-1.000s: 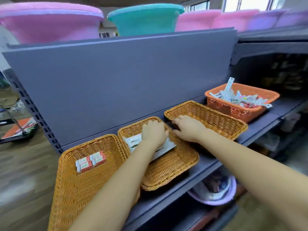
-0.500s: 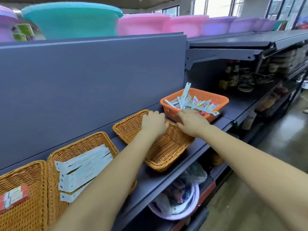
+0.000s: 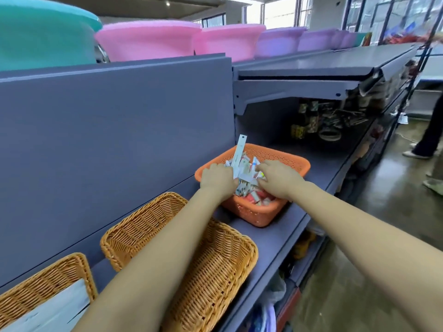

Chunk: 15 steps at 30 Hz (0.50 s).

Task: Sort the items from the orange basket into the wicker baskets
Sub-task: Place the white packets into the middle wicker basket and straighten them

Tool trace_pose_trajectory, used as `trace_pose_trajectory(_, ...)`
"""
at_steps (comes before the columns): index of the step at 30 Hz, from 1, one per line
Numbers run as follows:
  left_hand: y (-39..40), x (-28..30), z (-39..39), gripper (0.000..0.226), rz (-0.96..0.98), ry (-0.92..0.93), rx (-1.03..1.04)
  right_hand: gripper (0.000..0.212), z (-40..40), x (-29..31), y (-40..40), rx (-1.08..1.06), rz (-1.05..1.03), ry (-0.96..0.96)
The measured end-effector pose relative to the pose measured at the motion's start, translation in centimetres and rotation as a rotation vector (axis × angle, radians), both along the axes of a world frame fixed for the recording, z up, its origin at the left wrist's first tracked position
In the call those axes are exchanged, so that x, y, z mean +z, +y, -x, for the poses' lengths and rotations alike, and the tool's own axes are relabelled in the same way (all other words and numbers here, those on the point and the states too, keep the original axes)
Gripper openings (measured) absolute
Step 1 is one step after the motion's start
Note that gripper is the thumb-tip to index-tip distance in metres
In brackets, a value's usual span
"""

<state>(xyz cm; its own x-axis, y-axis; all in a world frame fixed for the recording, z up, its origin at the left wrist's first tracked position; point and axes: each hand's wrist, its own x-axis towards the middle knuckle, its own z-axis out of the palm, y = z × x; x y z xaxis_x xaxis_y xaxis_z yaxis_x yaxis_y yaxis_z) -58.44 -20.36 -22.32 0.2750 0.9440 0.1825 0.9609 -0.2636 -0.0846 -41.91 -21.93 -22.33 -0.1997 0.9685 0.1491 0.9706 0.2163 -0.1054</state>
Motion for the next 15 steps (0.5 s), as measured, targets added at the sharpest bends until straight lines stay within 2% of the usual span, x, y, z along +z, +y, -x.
trace_pose_trajectory(5,3.3,-0.8,-1.7,0.039,0.022,-0.038,0.023,0.036,-2.1,-0.1,3.9,0.06,0.031,-0.027)
trace_pose_trajectory(9,5.0,-1.0,-3.5,0.037,0.04,-0.105,0.041,0.024,-3.4,-0.2,7.4,0.128,0.056,-0.049)
trace_pose_trajectory(12,6.1,-1.1,-5.3,0.035,0.065,-0.088,0.094,0.012,-4.3,-0.5,9.8,0.185,0.05,-0.055)
trace_pose_trajectory(15,6.7,-1.3,-7.2,0.028,0.113,-0.032,0.187,0.021,-5.1,-1.1,11.7,0.234,0.053,-0.026)
